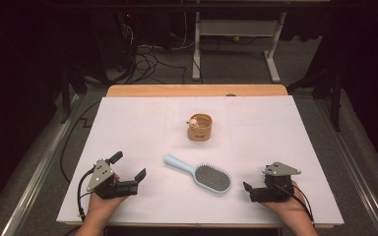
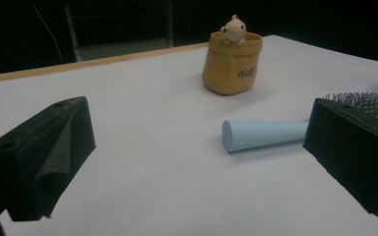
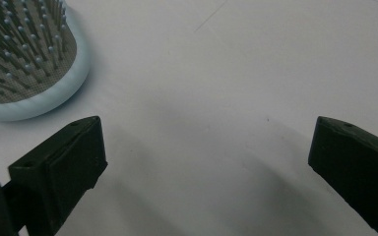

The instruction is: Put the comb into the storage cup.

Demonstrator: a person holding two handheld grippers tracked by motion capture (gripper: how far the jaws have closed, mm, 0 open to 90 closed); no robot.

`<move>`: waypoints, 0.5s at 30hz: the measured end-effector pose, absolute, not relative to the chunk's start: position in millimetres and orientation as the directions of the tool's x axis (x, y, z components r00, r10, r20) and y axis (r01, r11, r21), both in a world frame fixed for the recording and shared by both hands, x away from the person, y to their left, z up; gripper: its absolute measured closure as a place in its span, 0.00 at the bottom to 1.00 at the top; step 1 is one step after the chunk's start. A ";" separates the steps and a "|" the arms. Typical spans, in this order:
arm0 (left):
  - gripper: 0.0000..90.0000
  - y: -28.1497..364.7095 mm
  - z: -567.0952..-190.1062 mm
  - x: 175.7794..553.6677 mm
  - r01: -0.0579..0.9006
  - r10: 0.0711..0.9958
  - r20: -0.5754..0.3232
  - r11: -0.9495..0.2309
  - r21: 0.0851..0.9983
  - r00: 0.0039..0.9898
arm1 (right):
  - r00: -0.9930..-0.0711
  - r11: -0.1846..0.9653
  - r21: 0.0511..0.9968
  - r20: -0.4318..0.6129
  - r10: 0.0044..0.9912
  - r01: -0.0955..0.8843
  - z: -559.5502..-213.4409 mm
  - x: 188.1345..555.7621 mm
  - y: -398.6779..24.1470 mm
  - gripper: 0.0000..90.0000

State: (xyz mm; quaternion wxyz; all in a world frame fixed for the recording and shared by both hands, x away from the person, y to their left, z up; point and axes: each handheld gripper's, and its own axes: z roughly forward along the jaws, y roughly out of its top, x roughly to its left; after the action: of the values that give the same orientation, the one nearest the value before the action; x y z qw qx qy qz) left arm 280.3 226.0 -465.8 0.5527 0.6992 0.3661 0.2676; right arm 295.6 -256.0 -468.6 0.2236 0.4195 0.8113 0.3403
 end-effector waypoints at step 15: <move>0.00 229.7 -465.9 282.8 0.231 0.793 -0.052 -0.114 0.966 0.608 | -0.596 0.496 0.649 -0.081 0.799 0.577 -454.7 301.6 -250.6 0.02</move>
State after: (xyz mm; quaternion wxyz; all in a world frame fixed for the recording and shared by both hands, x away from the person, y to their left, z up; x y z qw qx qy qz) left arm 282.8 229.7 -465.9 0.5570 0.7026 0.3643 0.2519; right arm 301.6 -250.6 -454.7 0.1897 0.4074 0.8439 0.2930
